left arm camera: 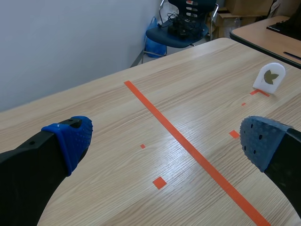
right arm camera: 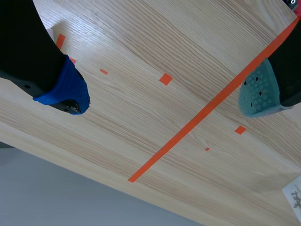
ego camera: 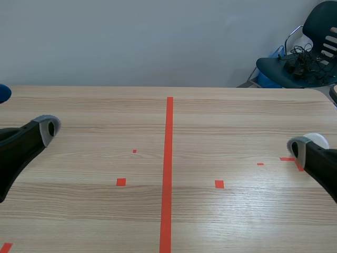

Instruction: Do the leaf sorting experiment

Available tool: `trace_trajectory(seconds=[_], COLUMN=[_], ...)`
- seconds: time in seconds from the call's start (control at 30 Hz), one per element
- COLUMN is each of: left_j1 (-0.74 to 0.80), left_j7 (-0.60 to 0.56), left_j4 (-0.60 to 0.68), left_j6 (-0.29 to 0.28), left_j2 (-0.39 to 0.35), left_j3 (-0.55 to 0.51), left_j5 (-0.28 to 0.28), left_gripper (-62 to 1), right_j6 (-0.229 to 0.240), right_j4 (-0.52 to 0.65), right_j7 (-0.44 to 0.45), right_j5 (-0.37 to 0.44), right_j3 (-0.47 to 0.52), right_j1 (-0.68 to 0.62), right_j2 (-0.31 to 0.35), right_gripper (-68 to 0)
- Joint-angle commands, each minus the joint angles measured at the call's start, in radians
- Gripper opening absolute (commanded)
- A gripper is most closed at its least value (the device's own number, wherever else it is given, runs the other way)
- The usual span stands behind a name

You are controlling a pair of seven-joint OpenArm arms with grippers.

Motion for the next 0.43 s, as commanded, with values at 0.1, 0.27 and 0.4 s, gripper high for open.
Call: trace_trajectory(seconds=[0.1,0.27,0.4], left_j1=[-0.006,-0.006,-0.006], left_j7=[-0.014,-0.014,-0.015], left_j4=[0.000,0.000,0.000], left_j6=[-0.003,-0.003,-0.003], left_j2=[0.002,0.003,0.003], left_j3=[0.003,0.003,0.003], left_j5=[-0.007,-0.007,-0.008], left_gripper=[1.4,1.4,1.4], right_j6=[-0.002,-0.002,-0.002], right_j4=[0.001,0.001,0.001], right_j7=[-0.010,-0.014,-0.015], right_j5=[0.014,0.014,0.014], right_j3=[-0.007,-0.007,-0.007], right_j1=[0.010,0.010,0.013], right_j2=[-0.008,-0.008,-0.008], right_gripper=[0.4,0.4,0.4])
